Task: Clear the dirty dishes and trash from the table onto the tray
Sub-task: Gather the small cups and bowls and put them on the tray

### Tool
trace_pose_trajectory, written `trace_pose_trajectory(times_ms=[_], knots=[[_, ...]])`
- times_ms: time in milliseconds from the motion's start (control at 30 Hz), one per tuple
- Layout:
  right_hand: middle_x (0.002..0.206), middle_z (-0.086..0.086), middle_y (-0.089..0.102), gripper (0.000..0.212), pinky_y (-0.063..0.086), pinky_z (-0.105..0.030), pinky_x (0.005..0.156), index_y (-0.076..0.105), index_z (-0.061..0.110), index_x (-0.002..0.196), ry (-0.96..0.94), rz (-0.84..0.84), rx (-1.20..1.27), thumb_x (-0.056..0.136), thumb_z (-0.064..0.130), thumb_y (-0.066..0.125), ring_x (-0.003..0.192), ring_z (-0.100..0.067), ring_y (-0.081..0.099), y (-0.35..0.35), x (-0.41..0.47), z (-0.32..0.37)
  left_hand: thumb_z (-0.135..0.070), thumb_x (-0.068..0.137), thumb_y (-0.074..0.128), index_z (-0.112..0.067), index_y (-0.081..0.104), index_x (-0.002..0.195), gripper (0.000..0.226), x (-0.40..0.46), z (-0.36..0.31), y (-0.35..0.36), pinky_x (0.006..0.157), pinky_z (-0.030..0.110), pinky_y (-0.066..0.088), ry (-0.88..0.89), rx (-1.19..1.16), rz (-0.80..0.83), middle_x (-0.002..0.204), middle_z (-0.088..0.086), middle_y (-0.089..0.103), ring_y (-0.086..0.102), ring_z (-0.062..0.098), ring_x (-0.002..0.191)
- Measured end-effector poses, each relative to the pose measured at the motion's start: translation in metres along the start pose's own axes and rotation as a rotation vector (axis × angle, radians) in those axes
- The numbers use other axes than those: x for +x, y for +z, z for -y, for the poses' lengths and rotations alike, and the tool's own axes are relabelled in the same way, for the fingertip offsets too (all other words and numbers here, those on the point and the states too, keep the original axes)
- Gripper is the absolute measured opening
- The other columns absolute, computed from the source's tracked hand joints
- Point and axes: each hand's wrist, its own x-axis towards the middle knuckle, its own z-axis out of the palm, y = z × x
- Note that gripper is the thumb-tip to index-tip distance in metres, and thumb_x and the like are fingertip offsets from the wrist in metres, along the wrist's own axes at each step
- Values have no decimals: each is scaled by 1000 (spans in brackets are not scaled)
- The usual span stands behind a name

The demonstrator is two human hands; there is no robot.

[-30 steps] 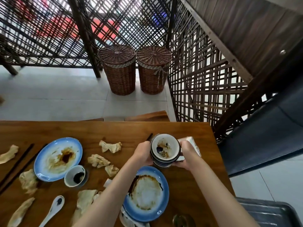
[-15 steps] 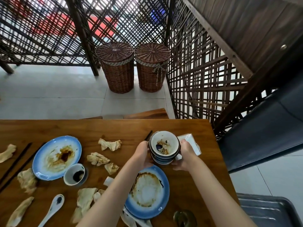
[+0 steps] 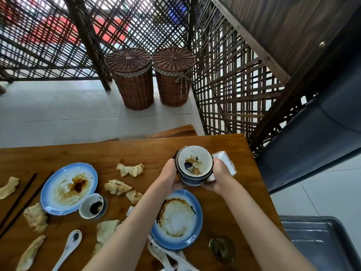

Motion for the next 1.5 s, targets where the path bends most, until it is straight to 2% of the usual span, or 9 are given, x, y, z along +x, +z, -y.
trace_pose_trajectory(times_ms=[167,300,467,667,800,967,1200,1333,1500], knots=[[110,-11,58,35,49,-37,68,57,16,113,-69,1,36,95,31,31,99,-25,54,-10,-29,0,-28,94,31,-12,59,92,33,-30,-4,9,73,34,54,52,38,18,91,8,62,58,24,87],[106,-10,57,36,46,-33,60,57,17,113,-108,0,55,97,35,29,92,-24,53,-33,-56,-6,-28,96,29,-13,60,90,34,-63,8,26,47,26,54,101,62,28,84,5,60,57,22,76],[89,-2,51,30,44,-34,58,56,19,99,-152,-23,45,97,33,29,80,-21,47,-82,-85,-22,-28,95,30,-14,60,85,34,-95,47,53,88,45,52,129,98,63,84,6,61,59,27,91],[89,-1,53,26,44,-36,61,54,22,85,-147,-42,12,95,33,32,80,-18,47,-157,-119,-52,-32,94,33,-19,58,80,31,-136,113,96,57,26,50,149,63,47,76,0,61,58,18,75],[96,-5,57,26,45,-33,59,56,19,93,-137,-54,22,94,30,33,87,-19,52,-215,-139,-72,-34,95,28,-17,61,101,38,-158,159,131,89,41,51,84,77,91,104,8,65,60,26,100],[105,-11,62,33,54,-42,78,58,14,111,-126,-81,67,94,33,37,101,-26,56,-278,-155,-88,-32,97,23,-18,63,95,43,-185,199,173,65,31,57,73,52,189,93,6,68,63,21,87],[63,-3,69,35,49,-22,42,62,16,77,-195,-85,175,96,30,36,59,-17,66,-350,-169,-109,-30,97,27,-16,61,98,37,-202,242,226,60,29,52,27,100,222,93,4,64,60,18,82],[74,-5,67,31,49,-28,54,63,18,78,-170,-165,179,93,31,39,77,-20,59,-387,-161,-118,-27,95,32,-17,60,84,32,-199,266,258,70,31,52,20,117,202,82,2,64,60,19,78],[91,-6,63,26,53,-35,68,61,19,84,-126,-205,207,92,30,40,93,-24,58,-435,-147,-123,-30,94,33,-14,63,93,35,-189,298,300,85,36,52,-17,141,194,96,8,68,63,23,91]])
